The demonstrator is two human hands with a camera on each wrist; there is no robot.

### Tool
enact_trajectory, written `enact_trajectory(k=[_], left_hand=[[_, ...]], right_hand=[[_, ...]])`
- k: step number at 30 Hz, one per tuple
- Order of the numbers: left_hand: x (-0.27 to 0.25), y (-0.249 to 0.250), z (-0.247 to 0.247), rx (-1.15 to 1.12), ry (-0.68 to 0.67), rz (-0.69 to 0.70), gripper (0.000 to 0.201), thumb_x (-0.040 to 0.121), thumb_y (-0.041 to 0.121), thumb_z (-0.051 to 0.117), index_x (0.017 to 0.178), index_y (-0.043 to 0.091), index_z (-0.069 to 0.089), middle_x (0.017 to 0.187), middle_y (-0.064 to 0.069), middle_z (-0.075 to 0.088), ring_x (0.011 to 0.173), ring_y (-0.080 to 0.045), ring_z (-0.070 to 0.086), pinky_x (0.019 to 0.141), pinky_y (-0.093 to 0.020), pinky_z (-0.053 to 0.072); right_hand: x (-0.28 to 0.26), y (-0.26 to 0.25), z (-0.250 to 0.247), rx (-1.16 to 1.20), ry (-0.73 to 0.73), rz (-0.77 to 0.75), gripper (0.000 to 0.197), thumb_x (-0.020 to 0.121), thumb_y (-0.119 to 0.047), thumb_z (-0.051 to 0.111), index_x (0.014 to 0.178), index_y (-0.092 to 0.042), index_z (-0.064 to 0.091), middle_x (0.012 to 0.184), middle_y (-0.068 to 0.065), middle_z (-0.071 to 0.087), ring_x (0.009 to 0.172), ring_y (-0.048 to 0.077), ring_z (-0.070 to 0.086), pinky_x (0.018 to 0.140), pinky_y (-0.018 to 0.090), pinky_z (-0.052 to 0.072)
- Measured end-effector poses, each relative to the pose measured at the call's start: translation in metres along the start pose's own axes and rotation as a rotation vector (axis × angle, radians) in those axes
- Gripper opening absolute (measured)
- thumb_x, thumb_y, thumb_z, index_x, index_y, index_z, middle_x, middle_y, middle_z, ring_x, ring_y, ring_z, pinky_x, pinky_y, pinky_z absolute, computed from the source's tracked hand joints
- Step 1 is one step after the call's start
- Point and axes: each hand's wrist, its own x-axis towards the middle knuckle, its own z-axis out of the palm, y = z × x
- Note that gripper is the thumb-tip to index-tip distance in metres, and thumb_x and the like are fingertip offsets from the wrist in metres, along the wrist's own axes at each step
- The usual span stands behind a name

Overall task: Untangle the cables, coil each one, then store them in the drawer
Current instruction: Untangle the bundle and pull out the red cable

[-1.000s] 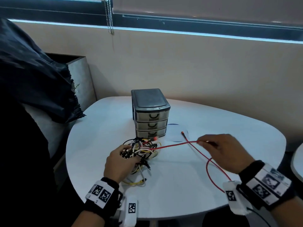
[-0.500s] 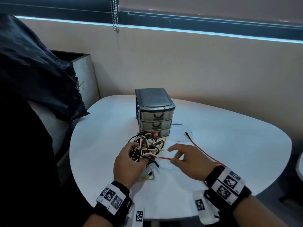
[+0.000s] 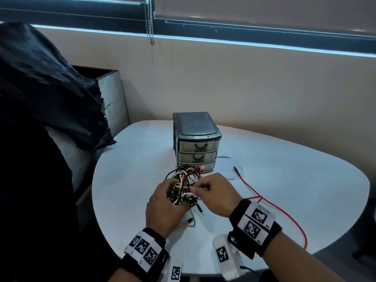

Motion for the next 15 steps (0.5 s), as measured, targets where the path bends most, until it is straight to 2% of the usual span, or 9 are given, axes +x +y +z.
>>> enact_trajectory(k=[2,3,6,10,13,15], left_hand=[[0.000,0.003,-0.001,0.001,-0.009,-0.003,0.045,0.058,0.062,0.064,0.099,0.044,0.056,0.099,0.017,0.068,0.089,-0.008,0.065,0.078,-0.031,0.053],[0.000,0.003,-0.002,0.010,-0.017,-0.010,0.044,0.059,0.059,0.067,0.098,0.046,0.055,0.099,0.016,0.068,0.090,-0.009,0.065,0.078,-0.031,0.053],[0.003,-0.003,-0.005,0.059,-0.019,-0.036,0.043,0.064,0.040,0.081,0.098,0.045,0.056,0.102,0.016,0.068,0.092,-0.011,0.065,0.081,-0.032,0.054],[0.004,-0.003,-0.004,-0.010,-0.055,-0.018,0.043,0.060,0.037,0.081,0.099,0.042,0.061,0.096,0.019,0.070,0.089,-0.004,0.066,0.079,-0.030,0.055],[0.004,-0.001,-0.002,-0.145,-0.113,-0.062,0.039,0.065,0.022,0.086,0.093,0.037,0.065,0.085,0.015,0.073,0.080,-0.005,0.069,0.077,-0.035,0.059],[0.004,0.001,0.002,-0.153,-0.130,-0.049,0.039,0.065,0.024,0.086,0.093,0.040,0.064,0.083,0.016,0.073,0.079,-0.005,0.069,0.077,-0.035,0.059]], right_hand=[[-0.006,-0.003,-0.003,0.073,-0.081,-0.056,0.017,0.089,-0.023,0.069,0.074,-0.016,0.075,0.054,-0.014,0.055,0.052,0.002,0.044,0.058,0.021,0.039],[-0.010,-0.003,-0.009,0.123,-0.126,-0.071,0.015,0.088,-0.022,0.071,0.076,-0.014,0.076,0.057,-0.011,0.055,0.053,0.003,0.042,0.057,0.019,0.037],[-0.020,0.003,-0.035,0.234,-0.199,-0.078,0.014,0.088,-0.020,0.072,0.075,-0.016,0.076,0.057,-0.007,0.051,0.054,0.006,0.036,0.054,0.017,0.030],[-0.033,0.022,-0.064,0.151,-0.258,-0.051,0.012,0.088,-0.023,0.072,0.079,-0.017,0.077,0.066,0.004,0.057,0.062,0.015,0.040,0.061,0.028,0.032],[-0.037,0.032,-0.076,-0.004,-0.249,0.037,0.016,0.090,-0.016,0.066,0.076,-0.018,0.073,0.058,-0.007,0.057,0.053,0.008,0.046,0.057,0.024,0.038],[-0.038,0.032,-0.073,-0.023,-0.239,0.069,0.017,0.089,-0.009,0.059,0.080,-0.018,0.069,0.064,-0.007,0.066,0.051,0.003,0.053,0.057,0.022,0.045]])
